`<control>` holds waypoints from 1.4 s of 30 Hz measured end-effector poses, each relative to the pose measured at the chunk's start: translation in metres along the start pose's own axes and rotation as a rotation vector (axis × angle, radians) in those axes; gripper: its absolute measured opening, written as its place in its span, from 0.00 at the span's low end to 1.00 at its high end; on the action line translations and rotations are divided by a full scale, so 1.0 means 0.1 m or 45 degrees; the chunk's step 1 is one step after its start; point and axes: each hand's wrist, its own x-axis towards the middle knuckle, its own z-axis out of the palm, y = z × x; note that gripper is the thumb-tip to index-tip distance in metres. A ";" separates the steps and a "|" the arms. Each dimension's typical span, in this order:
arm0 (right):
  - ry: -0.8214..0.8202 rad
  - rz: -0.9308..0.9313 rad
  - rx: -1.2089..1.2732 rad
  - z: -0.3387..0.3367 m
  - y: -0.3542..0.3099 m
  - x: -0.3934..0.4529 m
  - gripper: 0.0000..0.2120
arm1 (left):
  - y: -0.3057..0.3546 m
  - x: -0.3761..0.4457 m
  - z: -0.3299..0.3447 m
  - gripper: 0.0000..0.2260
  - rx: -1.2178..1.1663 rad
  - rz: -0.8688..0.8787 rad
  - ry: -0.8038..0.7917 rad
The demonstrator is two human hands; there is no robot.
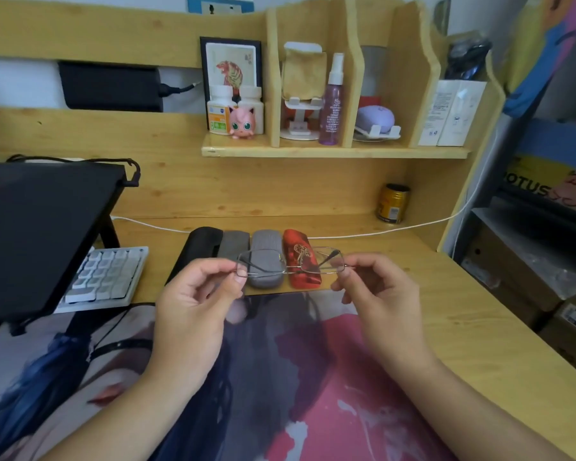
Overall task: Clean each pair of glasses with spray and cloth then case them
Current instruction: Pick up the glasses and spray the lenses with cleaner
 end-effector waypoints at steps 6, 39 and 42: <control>0.026 -0.016 0.188 -0.01 -0.26 0.06 0.03 | 0.40 -0.02 0.01 0.03 -0.033 0.179 -0.158; -0.775 0.515 -0.670 -0.23 0.12 0.17 0.07 | -0.06 0.13 -0.16 0.04 0.559 -0.717 -0.504; -0.692 0.513 -0.759 -0.26 0.10 0.22 0.08 | -0.08 0.19 -0.17 0.12 0.694 -0.591 -0.468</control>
